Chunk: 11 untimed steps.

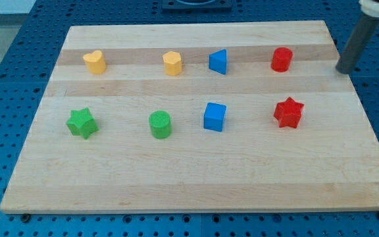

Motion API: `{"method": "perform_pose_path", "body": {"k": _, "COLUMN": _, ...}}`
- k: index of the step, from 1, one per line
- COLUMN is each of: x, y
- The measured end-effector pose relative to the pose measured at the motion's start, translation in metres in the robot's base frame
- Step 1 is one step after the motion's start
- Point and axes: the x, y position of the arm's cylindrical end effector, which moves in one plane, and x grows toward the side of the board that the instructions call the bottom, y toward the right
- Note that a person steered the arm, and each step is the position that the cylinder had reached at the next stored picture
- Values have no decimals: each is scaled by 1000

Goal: Push the red circle to the blue triangle

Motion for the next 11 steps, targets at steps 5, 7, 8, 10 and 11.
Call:
{"method": "perform_pose_path", "body": {"k": 5, "x": -3, "y": -112}}
{"method": "perform_pose_path", "body": {"k": 7, "x": -50, "y": -136}}
{"method": "perform_pose_path", "body": {"k": 8, "x": -25, "y": -100}}
{"method": "perform_pose_path", "body": {"k": 10, "x": -62, "y": -53}}
{"method": "perform_pose_path", "body": {"k": 11, "x": -84, "y": -116}}
